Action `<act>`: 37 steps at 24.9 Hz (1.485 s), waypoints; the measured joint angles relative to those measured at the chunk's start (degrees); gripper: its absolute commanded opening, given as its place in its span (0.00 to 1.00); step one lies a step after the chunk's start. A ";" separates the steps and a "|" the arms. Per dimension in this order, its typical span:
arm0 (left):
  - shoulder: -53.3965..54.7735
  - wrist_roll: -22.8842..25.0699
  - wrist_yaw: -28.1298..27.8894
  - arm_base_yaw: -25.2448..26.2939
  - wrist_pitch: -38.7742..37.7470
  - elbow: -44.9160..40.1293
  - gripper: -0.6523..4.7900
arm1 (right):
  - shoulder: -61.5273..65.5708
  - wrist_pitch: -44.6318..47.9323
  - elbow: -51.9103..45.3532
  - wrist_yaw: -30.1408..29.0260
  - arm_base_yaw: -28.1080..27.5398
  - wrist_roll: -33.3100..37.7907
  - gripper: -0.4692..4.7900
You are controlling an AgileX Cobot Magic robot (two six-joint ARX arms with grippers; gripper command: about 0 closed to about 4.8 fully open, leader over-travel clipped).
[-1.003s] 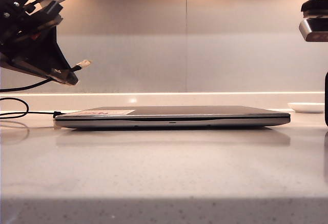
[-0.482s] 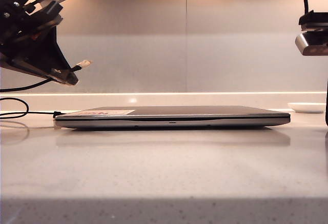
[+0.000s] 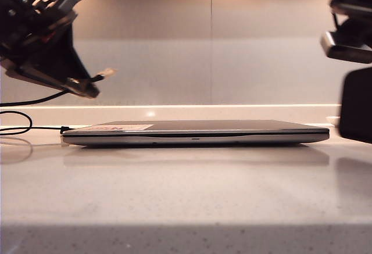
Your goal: Pick up the charging cable and the phone, plug the charging cable into the charging port on the phone, and finally place them back on the table.
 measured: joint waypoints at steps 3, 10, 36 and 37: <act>0.00 -6.03 0.15 -5.99 -0.13 -0.33 0.11 | -1.44 4.13 -0.26 -7.34 -0.50 0.37 0.08; 0.85 -20.87 0.20 -15.39 1.33 -0.98 0.11 | -1.99 30.69 -0.26 -21.07 -0.02 7.85 0.08; 5.68 -39.58 0.20 -18.84 15.80 -2.10 0.11 | 2.78 99.58 -22.73 -36.37 5.25 51.25 0.08; 5.68 -39.60 0.17 -18.84 15.82 -2.10 0.11 | 2.80 99.56 -22.73 -36.37 5.22 51.17 0.08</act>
